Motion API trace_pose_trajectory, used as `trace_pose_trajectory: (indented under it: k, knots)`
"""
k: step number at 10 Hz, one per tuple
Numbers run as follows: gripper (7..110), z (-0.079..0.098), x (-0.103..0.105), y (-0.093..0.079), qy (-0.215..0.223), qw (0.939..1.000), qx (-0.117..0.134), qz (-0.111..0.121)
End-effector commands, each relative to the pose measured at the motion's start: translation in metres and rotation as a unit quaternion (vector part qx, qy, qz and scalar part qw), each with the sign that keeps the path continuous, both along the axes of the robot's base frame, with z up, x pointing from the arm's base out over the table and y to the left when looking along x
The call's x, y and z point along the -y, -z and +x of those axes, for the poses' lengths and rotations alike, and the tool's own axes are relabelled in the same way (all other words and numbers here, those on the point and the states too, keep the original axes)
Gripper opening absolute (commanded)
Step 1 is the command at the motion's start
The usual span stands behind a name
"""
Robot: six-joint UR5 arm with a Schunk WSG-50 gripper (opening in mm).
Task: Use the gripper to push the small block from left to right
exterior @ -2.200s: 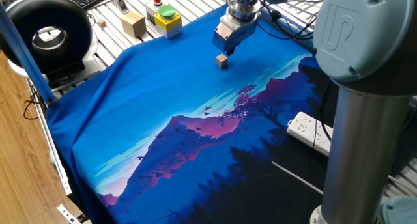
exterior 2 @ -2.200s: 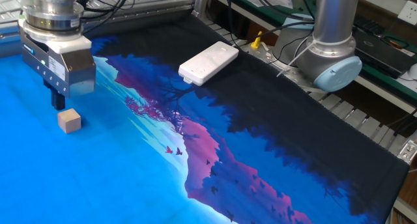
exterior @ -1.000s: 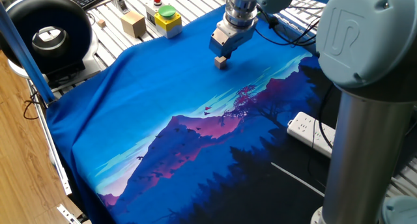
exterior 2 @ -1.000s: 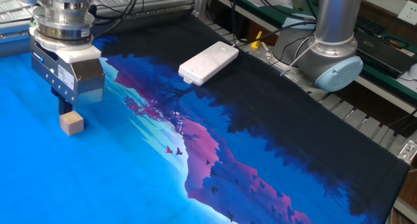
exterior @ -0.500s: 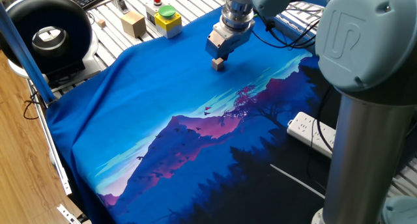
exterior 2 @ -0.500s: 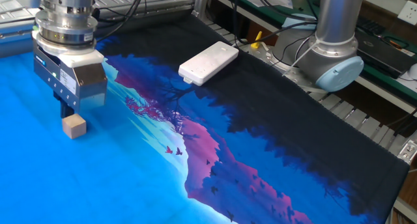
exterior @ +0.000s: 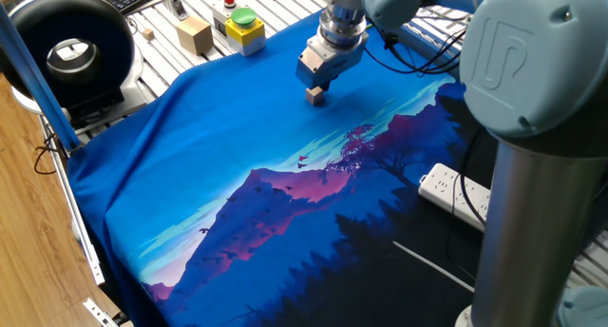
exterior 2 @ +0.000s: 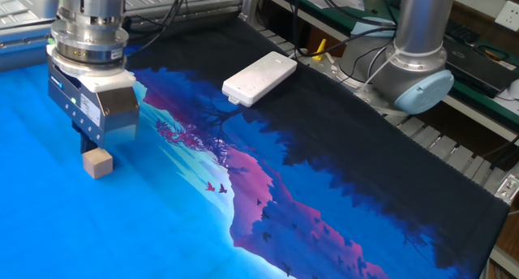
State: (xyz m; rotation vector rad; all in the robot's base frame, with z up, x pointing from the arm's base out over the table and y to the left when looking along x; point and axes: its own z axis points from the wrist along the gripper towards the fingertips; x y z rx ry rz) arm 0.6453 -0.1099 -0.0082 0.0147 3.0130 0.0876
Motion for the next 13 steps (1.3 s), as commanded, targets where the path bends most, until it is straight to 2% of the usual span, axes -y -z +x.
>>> trace_pose_trajectory:
  k: [1,4,9,13]
  knots:
    - [7,0.0,-0.012,-0.002,0.014,0.9999,0.002,0.003]
    - [7,-0.003,-0.023,-0.007,0.02,0.9998,0.001,0.006]
    - [7,-0.004,-0.037,-0.004,0.03,0.9995,0.006,0.011]
    - [7,-0.005,-0.058,-0.006,0.044,0.9989,0.007,0.011]
